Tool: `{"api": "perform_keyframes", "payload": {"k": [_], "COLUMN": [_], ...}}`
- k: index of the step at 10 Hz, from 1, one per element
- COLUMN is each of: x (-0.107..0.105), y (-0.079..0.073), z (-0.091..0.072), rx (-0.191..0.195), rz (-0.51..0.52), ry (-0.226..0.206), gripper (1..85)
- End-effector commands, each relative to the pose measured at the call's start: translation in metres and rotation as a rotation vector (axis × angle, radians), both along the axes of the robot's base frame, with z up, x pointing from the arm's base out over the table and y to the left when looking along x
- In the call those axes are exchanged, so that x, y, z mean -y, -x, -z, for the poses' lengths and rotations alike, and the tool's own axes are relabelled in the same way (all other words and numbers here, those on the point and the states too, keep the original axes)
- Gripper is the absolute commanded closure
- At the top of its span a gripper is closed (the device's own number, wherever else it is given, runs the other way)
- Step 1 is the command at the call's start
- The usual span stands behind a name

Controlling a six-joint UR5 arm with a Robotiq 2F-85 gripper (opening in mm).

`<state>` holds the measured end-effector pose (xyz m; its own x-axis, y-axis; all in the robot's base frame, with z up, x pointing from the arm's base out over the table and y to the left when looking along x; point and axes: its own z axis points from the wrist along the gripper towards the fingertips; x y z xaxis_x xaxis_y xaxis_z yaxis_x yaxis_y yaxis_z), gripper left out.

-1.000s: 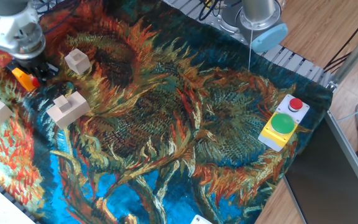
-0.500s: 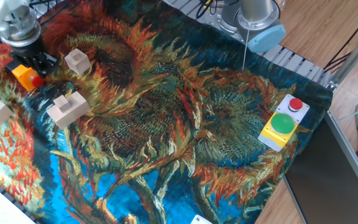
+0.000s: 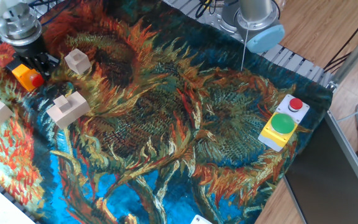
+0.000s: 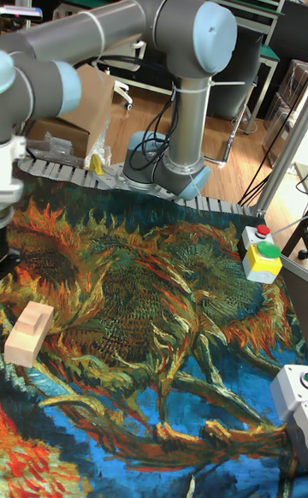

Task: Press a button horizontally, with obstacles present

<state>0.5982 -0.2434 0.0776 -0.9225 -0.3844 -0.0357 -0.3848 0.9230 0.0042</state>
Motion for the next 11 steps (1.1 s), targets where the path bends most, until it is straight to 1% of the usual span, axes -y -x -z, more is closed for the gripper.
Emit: {"api": "perform_keyframes", "payload": {"k": [1, 2, 4, 5, 6, 7, 8, 9, 10, 11], "x": [-0.053, -0.044, -0.038, -0.042, -0.045, -0.078, -0.124, -0.161, -0.165, -0.161], "y": [0.019, 0.016, 0.014, 0.014, 0.006, 0.007, 0.011, 0.015, 0.014, 0.014], "z": [-0.027, -0.031, -0.031, -0.031, -0.028, -0.024, -0.024, -0.029, -0.033, -0.033], "rx": [-0.001, 0.008, 0.017, 0.015, 0.051, 0.056, 0.055, 0.052, 0.047, 0.046], "rz": [0.055, 0.040, -0.035, -0.048, -0.058, -0.022, 0.038, 0.085, 0.093, 0.068], "ry": [-0.021, 0.016, 0.042, 0.024, 0.024, -0.007, -0.019, -0.005, 0.040, 0.055], "gripper": [84.3, 84.3, 84.3, 84.3, 84.3, 84.3, 84.3, 84.3, 84.3, 84.3]}}
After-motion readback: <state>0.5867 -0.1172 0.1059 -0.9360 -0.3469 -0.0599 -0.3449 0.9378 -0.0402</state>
